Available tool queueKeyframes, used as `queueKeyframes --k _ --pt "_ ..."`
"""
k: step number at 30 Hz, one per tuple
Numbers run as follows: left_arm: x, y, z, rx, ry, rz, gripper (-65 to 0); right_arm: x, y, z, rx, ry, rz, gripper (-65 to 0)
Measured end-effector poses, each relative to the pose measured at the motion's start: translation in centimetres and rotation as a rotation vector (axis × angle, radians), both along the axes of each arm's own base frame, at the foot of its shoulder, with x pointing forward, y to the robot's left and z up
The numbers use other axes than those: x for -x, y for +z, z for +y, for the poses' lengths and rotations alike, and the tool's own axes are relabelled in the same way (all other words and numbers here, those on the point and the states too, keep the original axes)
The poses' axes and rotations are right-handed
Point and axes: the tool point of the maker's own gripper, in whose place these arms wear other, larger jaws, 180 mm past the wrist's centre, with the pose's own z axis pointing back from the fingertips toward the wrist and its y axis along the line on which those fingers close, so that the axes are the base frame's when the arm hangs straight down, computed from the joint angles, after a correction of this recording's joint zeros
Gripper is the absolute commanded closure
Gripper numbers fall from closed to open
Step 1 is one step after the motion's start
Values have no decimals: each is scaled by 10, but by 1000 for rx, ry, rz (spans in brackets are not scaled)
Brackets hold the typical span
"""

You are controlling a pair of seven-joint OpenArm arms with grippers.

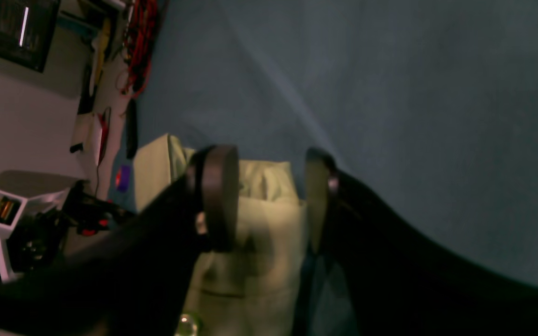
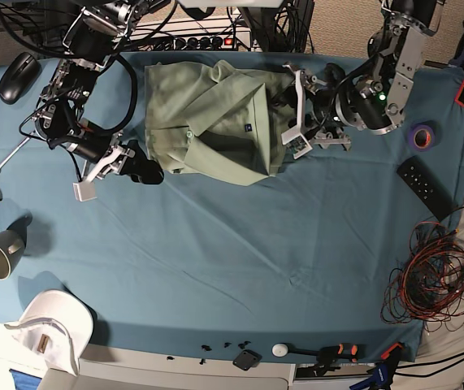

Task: Fold the T-shirt properly
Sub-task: 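Grasp the shirt edges with both grippers on opposite sides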

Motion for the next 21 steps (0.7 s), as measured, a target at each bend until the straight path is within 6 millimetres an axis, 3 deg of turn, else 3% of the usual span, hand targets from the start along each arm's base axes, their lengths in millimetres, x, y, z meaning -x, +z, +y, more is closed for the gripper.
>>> queueKeyframes --k 3,4,14,15,17,18,21 --pt "0 -3 11 -33 14 10 -335 0 0 0 1 0 0 -17" --pt "0 -4 15 -45 15 11 -335 0 0 0 1 0 0 0" --pt "-16 -2 48 -86 120 0 -335 -1 4 1 -18 -2 -14 0" --pt "-17 -2 49 -85 128 1 -335 -2 5 2 -26 -2 -19 -42" --pt "-14 -3 53 -82 142 11 -335 -2 7 2 -34 -3 -26 -211" --pt "-11 -5 54 -86 144 19 -335 -2 7 2 -34 -3 -26 -253" --pt "-2 -10 53 -84 143 42 -335 -2 7 2 -35 -3 -26 -256"
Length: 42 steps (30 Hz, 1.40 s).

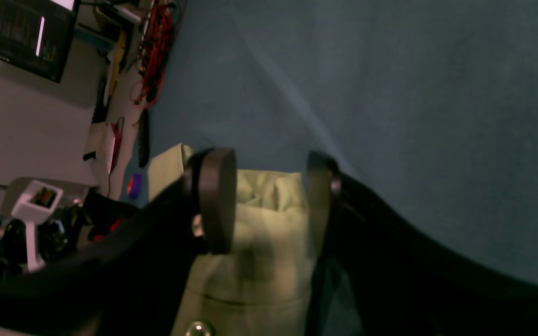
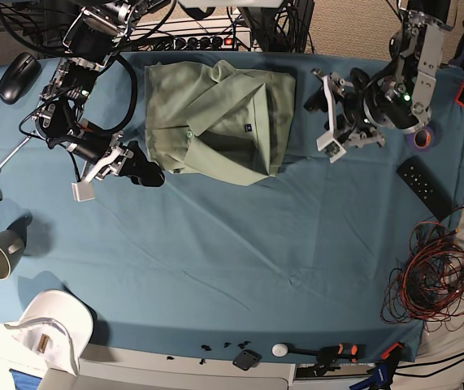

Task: Fold the T-shirt properly
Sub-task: 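Grasp the shirt edges with both grippers on opposite sides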

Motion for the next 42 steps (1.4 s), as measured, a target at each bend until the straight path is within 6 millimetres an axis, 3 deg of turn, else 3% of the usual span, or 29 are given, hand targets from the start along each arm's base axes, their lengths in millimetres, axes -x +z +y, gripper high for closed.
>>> queueKeyframes --k 5,11,16,19,32,37,42 --pt "7 -3 -1 6 1 14 -335 3 -4 1 5 5 11 -256" --pt "7 -3 -2 10 1 15 -335 27 -25 17 17 63 81 -252" --pt "7 -3 -2 11 1 16 -335 26 -25 17 17 64 80 -52" --pt "7 -3 -2 12 1 17 -335 26 -25 17 17 64 80 0" --pt "36 -4 -18 120 -5 80 -336 26 -25 17 17 64 80 0" --pt "41 -3 -28 163 2 97 -425 26 -25 17 17 64 80 0" --pt "41 -1 -38 192 14 98 -425 26 -25 17 17 64 80 0"
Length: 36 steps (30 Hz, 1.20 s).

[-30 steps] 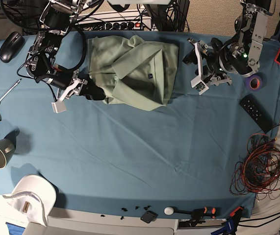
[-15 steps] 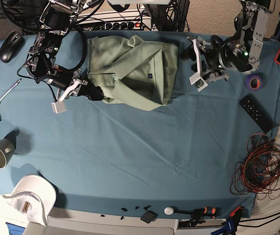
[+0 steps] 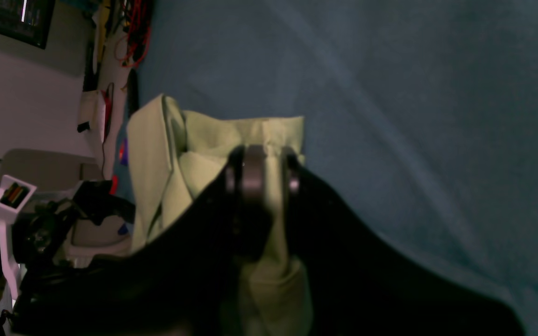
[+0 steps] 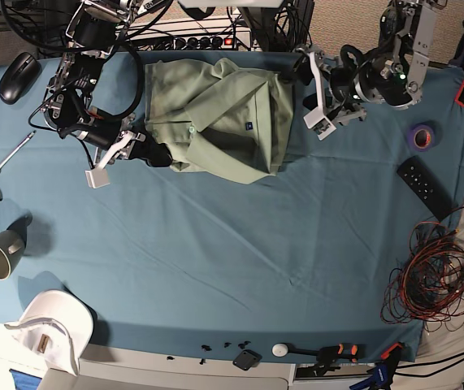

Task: Fold the T-shirt properly
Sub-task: 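Grasp the shirt edges with both grippers on opposite sides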

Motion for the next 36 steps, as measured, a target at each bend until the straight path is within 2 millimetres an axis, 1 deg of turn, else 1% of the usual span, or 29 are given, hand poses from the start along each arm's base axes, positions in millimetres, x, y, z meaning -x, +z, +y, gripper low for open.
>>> queueKeyframes --k 7,9,11,13,16,20,22,25,27,28,29,31,36 --pt "6 3 -9 45 -9 33 -425 0 0 0 0 0 0 0" --pt "12 5 -13 74 -22 47 -425 0 0 0 0 0 0 0" --pt "22 5 -17 106 -37 78 -425 0 0 0 0 0 0 0" --pt "26 5 -18 114 -36 89 -425 0 0 0 0 0 0 0" --pt "25 4 -17 104 -35 84 -425 0 0 0 0 0 0 0" --pt "18 3 -15 93 -6 60 -425 0 0 0 0 0 0 0" --pt "16 2 -14 85 -1 51 -410 0 0 0 0 0 0 0" --pt "14 1 -14 80 16 47 -358 0 0 0 0 0 0 0" --pt "12 1 -15 74 30 46 -294 0 0 0 0 0 0 0" --pt "11 1 -17 76 37 47 -246 0 0 0 0 0 0 0" --pt "11 0 -17 72 42 48 -180 0 0 0 0 0 0 0" --pt "13 -2 -19 69 40 60 0 0 1 0 -3 -1 -2 0" --pt "12 -2 -20 67 41 58 0 -1 4 2 -23 -1 -12 0"
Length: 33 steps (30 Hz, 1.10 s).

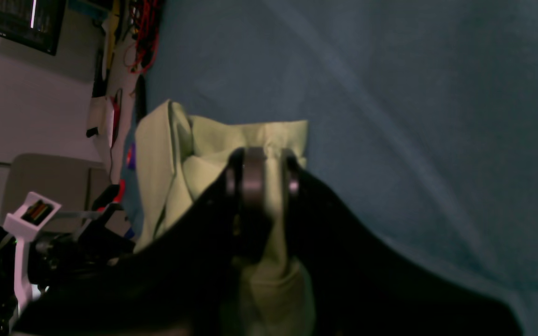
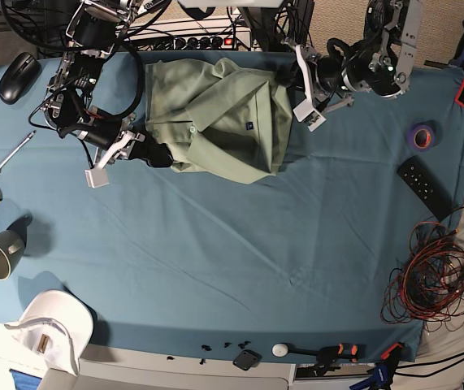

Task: Fold the T-shirt properly
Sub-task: 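Grasp the shirt edges with both grippers on opposite sides, then lift and flip the shirt over with both grippers, collar side up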

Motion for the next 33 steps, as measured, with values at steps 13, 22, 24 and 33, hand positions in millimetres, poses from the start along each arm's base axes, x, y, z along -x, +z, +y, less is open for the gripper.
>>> queueKeyframes --k 13,22,24,33 --pt "-36 4 12 -76 53 -89 0 9 0 0 -4 -3 1 0" --pt "-77 24 14 -82 74 -197 0 50 12 -4 147 39 -30 0" --pt "-85 29 14 -76 79 -218 0 63 10 -2 160 46 -17 0" --pt "-126 30 -5 -17 119 -214 0 98 4 0 187 66 32 0"
